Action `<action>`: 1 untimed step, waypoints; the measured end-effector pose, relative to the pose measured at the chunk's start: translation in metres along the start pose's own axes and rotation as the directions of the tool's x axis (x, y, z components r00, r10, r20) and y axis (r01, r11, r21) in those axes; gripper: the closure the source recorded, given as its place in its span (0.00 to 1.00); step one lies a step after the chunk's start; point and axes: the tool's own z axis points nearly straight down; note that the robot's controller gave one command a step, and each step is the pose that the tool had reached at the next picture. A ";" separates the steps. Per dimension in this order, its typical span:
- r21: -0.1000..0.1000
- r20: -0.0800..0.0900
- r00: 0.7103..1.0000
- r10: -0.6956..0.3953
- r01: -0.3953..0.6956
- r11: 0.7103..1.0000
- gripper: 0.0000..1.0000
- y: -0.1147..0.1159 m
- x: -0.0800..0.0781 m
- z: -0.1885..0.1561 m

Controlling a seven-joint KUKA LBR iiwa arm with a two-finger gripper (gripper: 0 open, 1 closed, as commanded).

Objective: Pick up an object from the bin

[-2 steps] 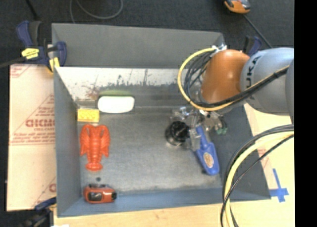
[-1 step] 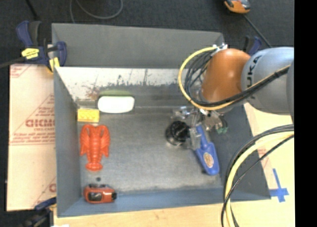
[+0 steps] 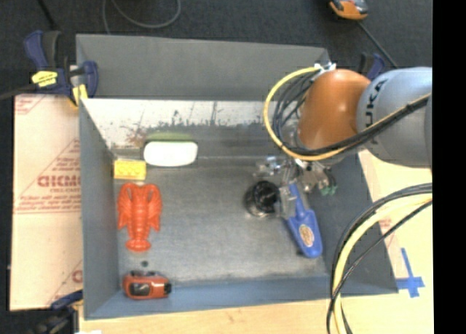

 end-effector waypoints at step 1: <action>0.000 -0.004 1.000 0.000 0.000 1.000 1.00 0.000 0.001 -0.022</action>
Offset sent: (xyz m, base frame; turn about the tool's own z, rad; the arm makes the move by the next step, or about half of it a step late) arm -0.0001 0.0000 0.0085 0.0000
